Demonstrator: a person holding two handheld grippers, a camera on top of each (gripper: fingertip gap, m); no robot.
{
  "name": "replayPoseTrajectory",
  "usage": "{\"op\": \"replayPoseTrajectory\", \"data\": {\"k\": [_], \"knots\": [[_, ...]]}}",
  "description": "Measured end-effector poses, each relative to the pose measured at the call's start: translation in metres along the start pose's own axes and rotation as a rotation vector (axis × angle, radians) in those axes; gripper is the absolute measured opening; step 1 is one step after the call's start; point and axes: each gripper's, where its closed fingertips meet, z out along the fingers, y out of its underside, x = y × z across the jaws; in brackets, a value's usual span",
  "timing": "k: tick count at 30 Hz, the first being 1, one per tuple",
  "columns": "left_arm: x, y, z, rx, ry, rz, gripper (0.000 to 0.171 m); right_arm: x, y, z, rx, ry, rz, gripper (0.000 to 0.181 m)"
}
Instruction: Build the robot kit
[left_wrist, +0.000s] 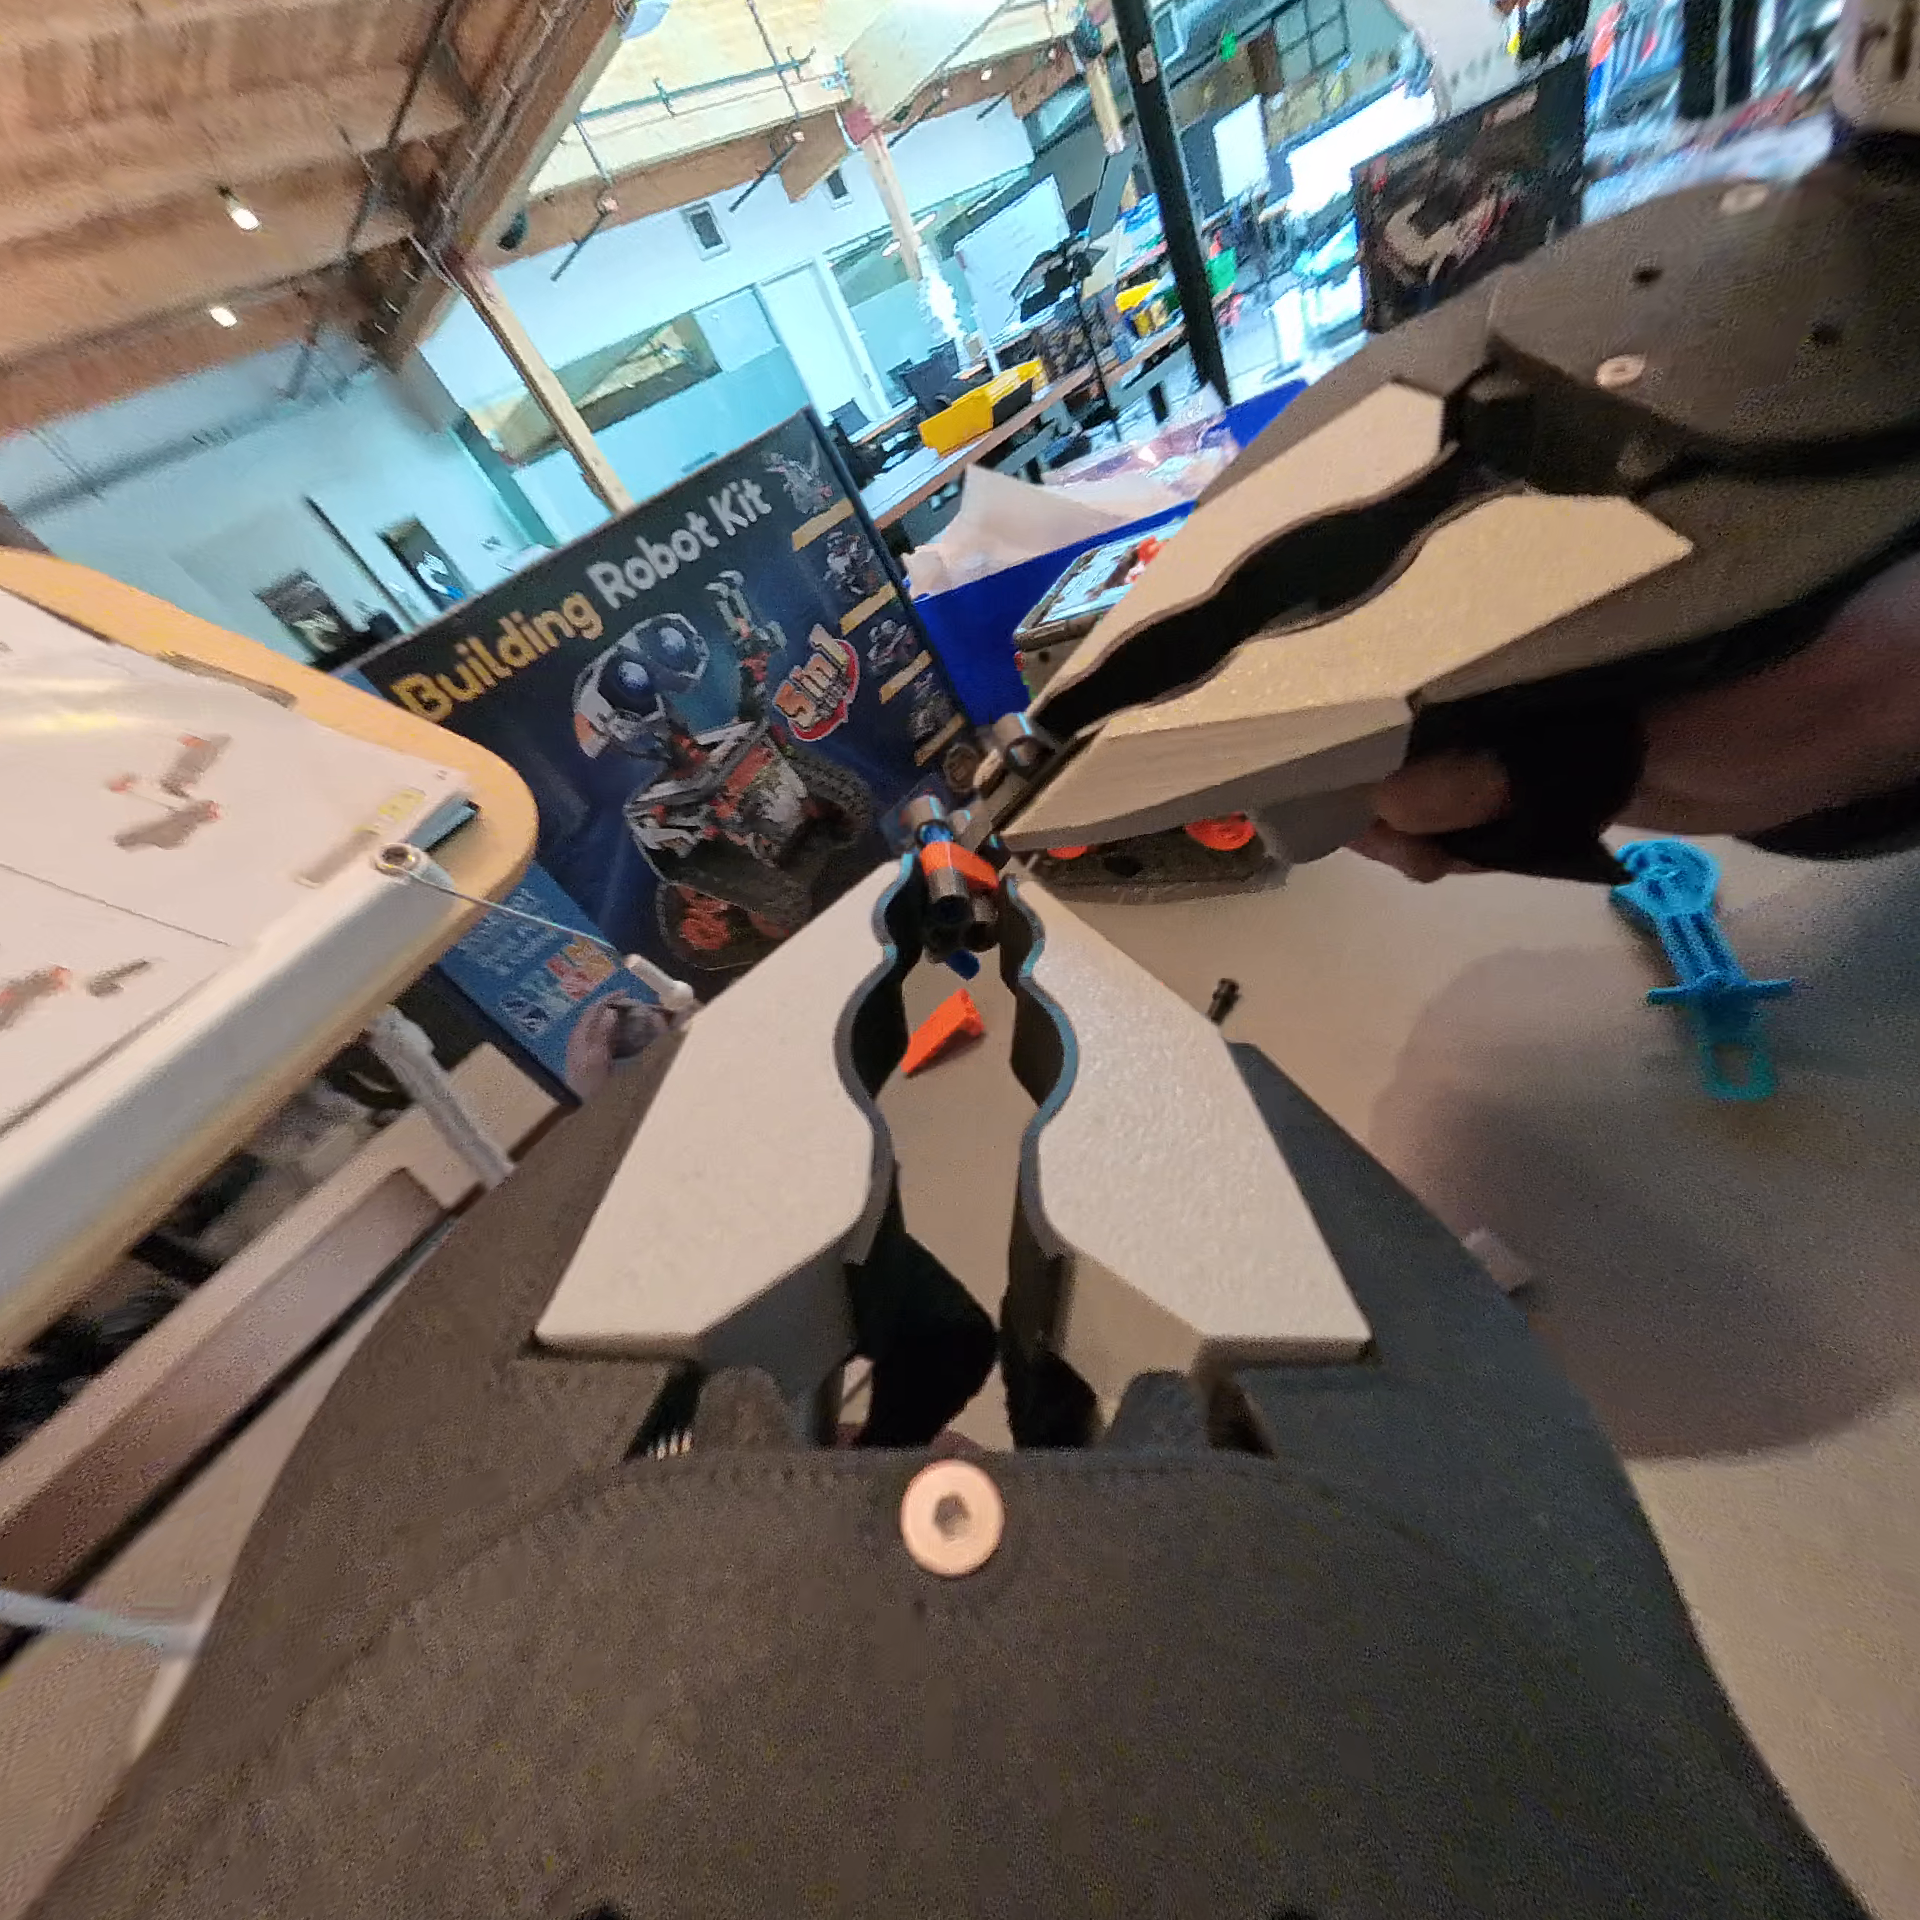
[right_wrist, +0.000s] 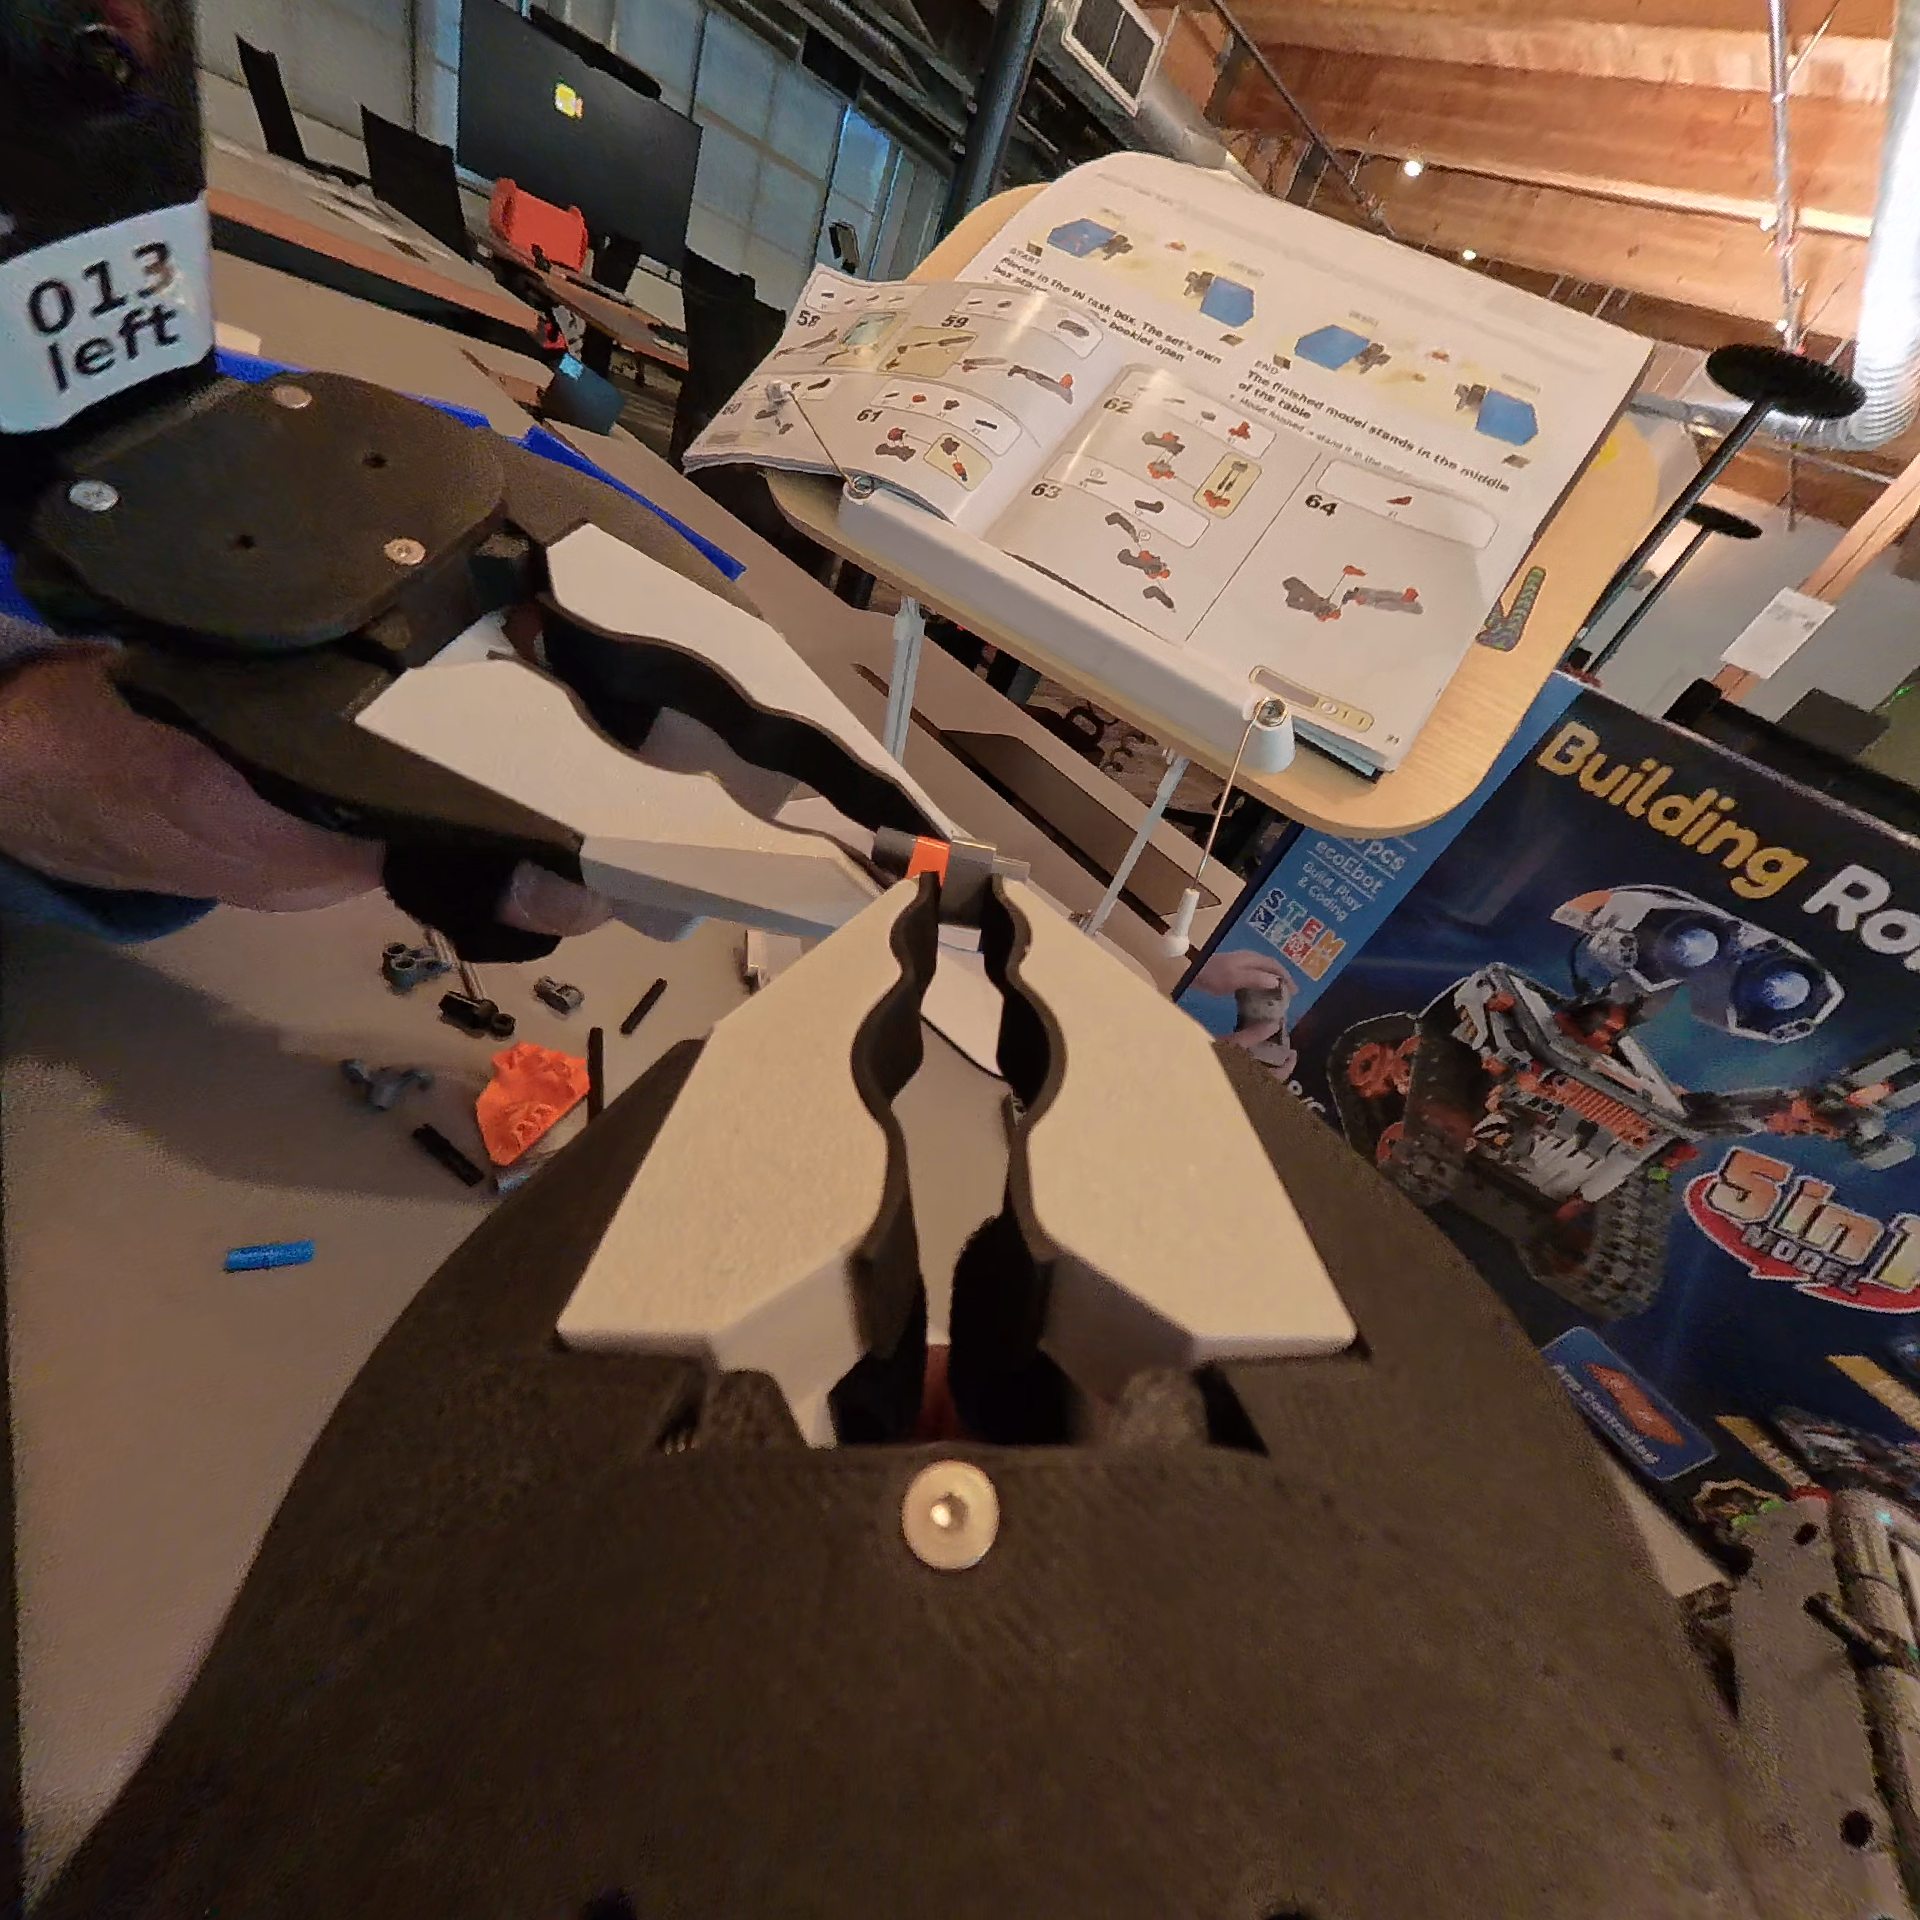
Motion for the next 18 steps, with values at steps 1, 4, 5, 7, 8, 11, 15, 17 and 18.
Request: {"op": "replayPoseTrajectory", "data": {"k": [1,4,5,7,8,11,15,17,18], "knots": [[0.001,-0.001,0.0,0.015,0.03,-0.061,0.011,0.0,0.0,0.0,0.001,-0.003,-0.008,0.006],[0.0,0.0,0.0,0.002,0.023,-0.022,0.012,0.002,0.001,0.002,-0.014,-0.02,0.08,0.006],[-0.001,0.001,0.001,-0.026,-0.043,0.135,0.013,0.003,0.003,0.003,-0.02,-0.027,0.118,0.005],[0.0,-0.001,0.001,-0.049,-0.152,0.405,0.012,0.005,0.009,0.005,-0.048,-0.034,0.199,0.005],[0.002,0.0,0.002,-0.067,-0.181,0.499,0.013,0.006,0.012,0.006,-0.063,-0.033,0.221,0.005],[0.0,0.01,0.006,-0.161,-0.254,0.695,0.014,0.005,0.018,0.007,-0.094,-0.056,0.302,0.005],[-0.002,0.019,0.007,-0.228,-0.268,0.801,0.013,0.005,0.022,0.007,-0.126,-0.059,0.329,0.005],[-0.002,0.021,0.007,-0.241,-0.264,0.823,0.013,0.004,0.024,0.007,-0.136,-0.063,0.339,0.005],[-0.002,0.021,0.007,-0.236,-0.257,0.801,0.013,0.004,0.024,0.007,-0.134,-0.064,0.338,0.005]]}}
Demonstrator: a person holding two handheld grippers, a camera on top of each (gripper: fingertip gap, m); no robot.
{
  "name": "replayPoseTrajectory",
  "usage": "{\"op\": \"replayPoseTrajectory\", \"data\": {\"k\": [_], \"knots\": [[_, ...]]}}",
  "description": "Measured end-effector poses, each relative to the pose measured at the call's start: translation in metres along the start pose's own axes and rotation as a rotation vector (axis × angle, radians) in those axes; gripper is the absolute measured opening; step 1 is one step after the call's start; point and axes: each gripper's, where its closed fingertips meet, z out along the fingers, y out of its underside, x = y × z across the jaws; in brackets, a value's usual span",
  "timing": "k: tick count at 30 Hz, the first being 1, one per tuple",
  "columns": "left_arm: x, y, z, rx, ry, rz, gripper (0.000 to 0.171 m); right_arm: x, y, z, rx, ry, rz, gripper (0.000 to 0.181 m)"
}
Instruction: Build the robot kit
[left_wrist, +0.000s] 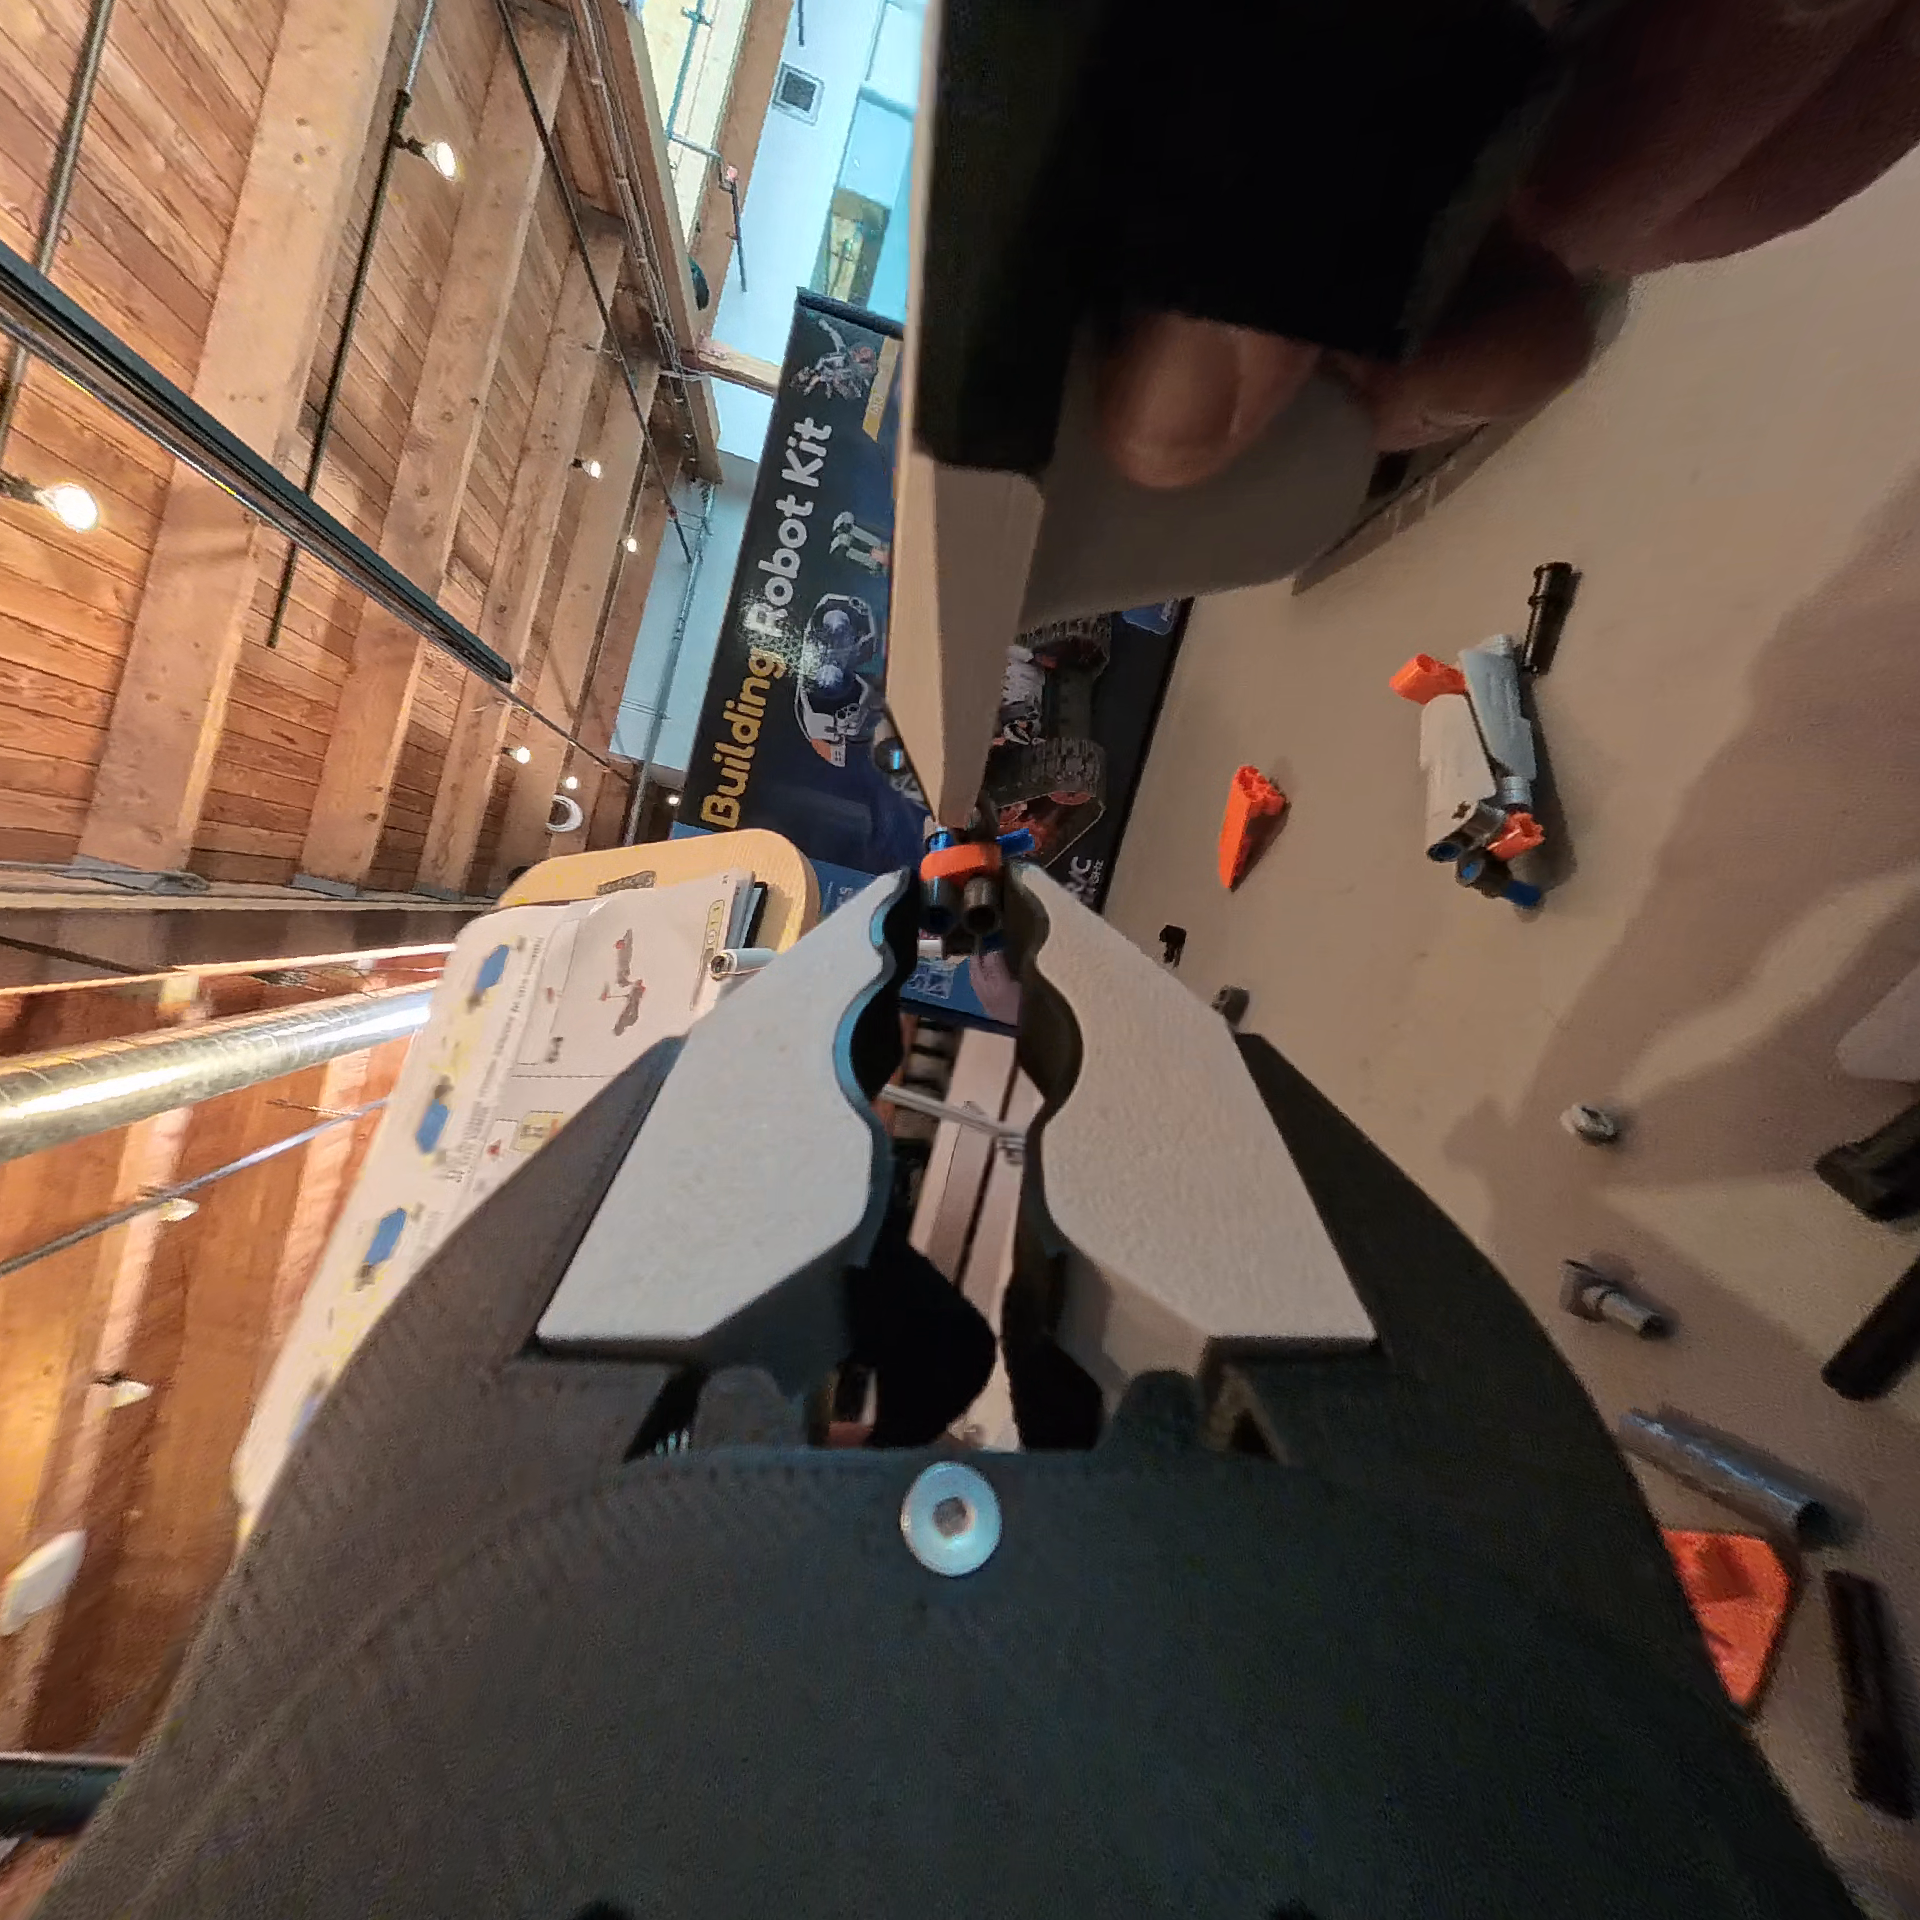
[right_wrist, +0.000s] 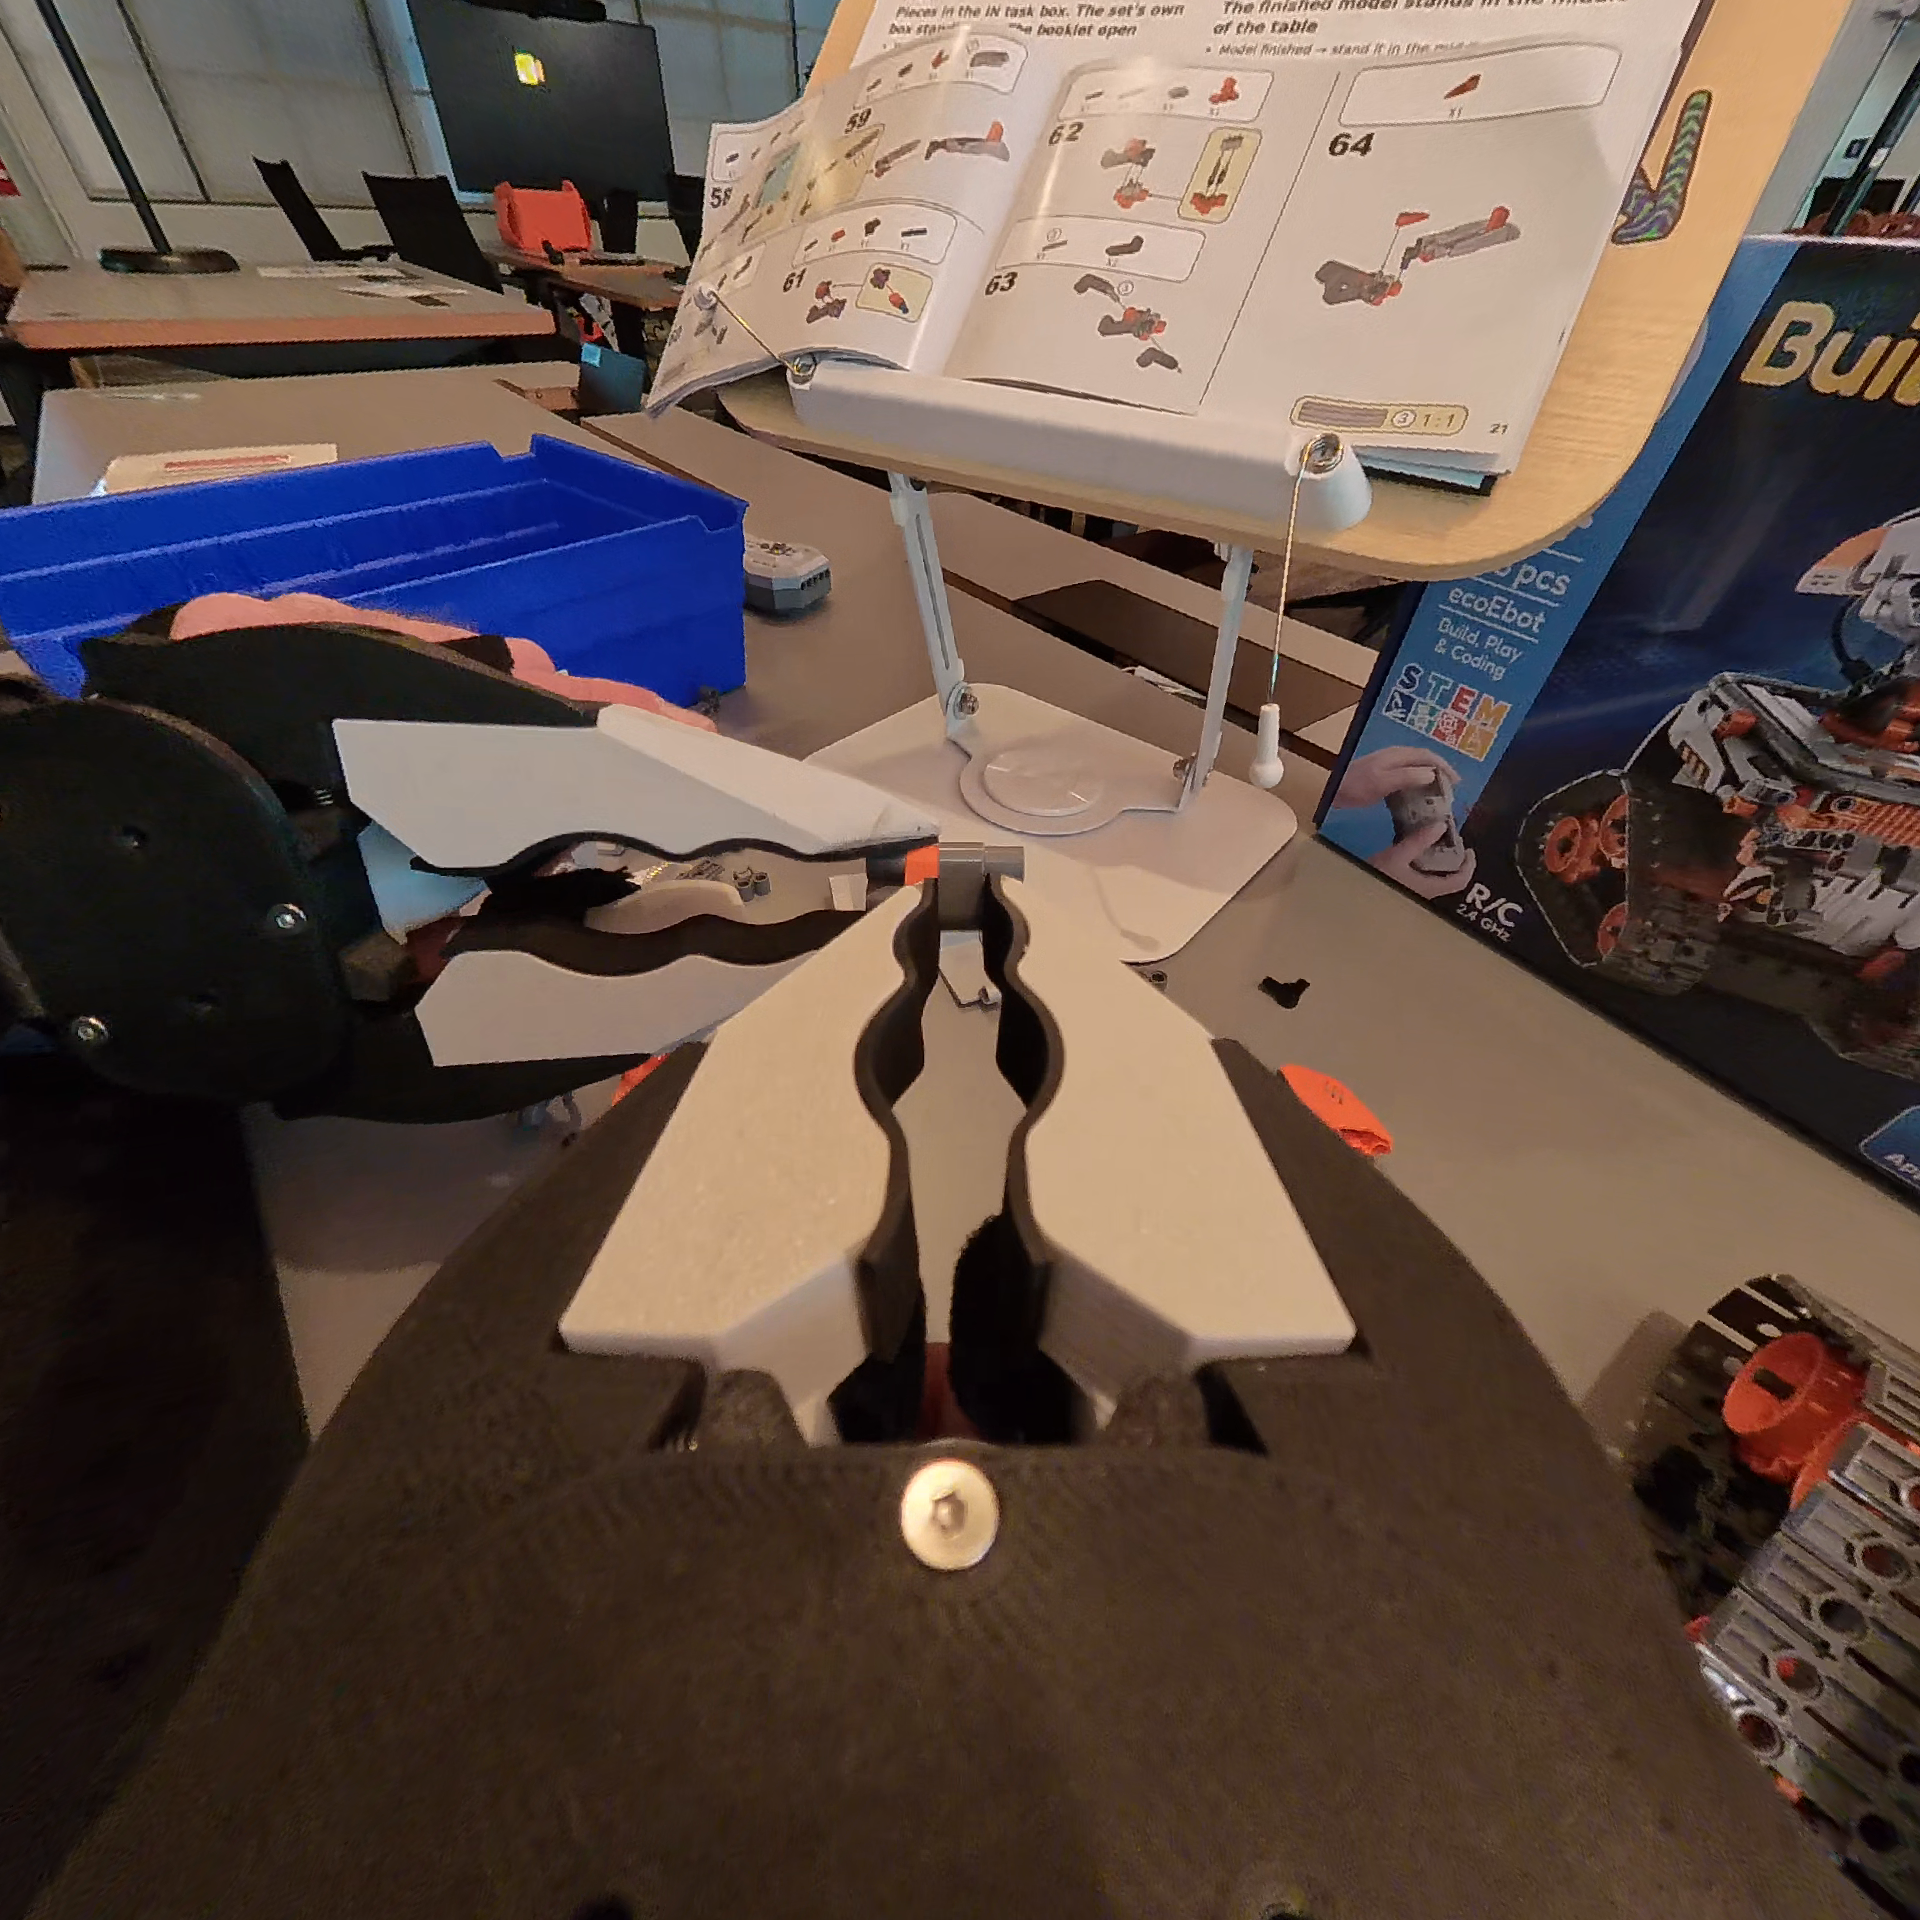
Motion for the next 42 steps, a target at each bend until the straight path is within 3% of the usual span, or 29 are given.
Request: {"op": "replayPoseTrajectory", "data": {"k": [8,21,26,28,32,35,38,42], "knots": [[-0.009,-0.005,-0.004,0.069,0.059,-0.3,0.012,-0.004,-0.011,-0.003,0.055,0.047,-0.11,0.005],[-0.015,-0.007,-0.004,0.203,0.311,-0.979,0.01,-0.004,-0.017,-0.002,0.093,0.085,-0.214,0.006],[-0.02,-0.01,-0.005,0.264,0.399,-1.162,0.008,-0.005,-0.02,-0.002,0.102,0.12,-0.313,0.006],[-0.021,-0.008,-0.005,0.265,0.394,-1.129,0.007,-0.004,-0.019,-0.001,0.101,0.09,-0.247,0.005],[-0.022,-0.008,-0.007,0.226,0.296,-0.88,0.007,-0.001,-0.018,0.0,0.103,0.047,-0.164,0.005],[-0.02,-0.008,-0.008,0.153,0.131,-0.493,0.012,0.003,-0.015,0.0,0.084,-0.001,-0.018,0.005],[-0.004,-0.018,-0.006,0.097,0.061,-0.161,0.017,0.006,-0.011,0.001,0.062,-0.055,0.134,0.006],[-0.004,-0.009,0.0,0.052,0.008,-0.037,0.008,0.006,-0.004,0.001,0.016,-0.096,0.215,0.006]]}}
